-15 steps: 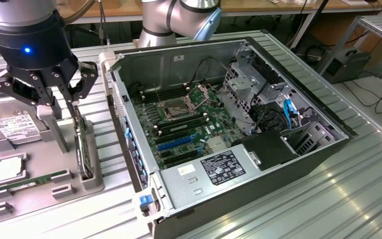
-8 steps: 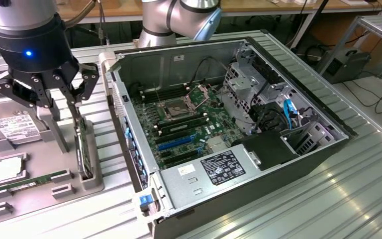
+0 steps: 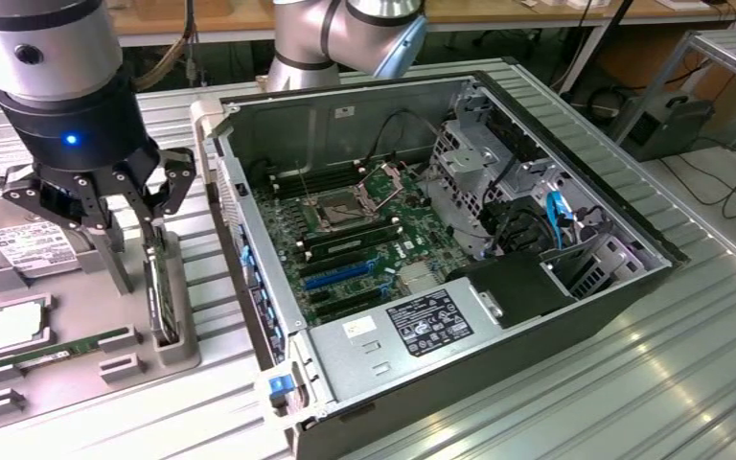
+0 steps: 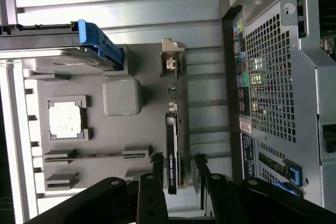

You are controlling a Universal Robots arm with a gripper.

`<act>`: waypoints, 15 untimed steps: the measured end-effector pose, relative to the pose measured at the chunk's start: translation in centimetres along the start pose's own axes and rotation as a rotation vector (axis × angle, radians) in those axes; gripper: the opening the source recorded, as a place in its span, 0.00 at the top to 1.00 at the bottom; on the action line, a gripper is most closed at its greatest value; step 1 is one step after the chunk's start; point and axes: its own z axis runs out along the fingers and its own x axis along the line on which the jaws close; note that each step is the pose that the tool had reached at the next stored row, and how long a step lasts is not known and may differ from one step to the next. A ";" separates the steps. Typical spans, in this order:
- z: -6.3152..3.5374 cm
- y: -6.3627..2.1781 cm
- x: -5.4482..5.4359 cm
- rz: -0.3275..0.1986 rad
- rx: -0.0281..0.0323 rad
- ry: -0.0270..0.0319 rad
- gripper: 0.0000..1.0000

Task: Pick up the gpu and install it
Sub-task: 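Pick up the gpu and move the gpu toward the slot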

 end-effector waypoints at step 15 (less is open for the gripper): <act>5.55 -0.32 0.4 0.024 -0.0018 -0.0253 0.64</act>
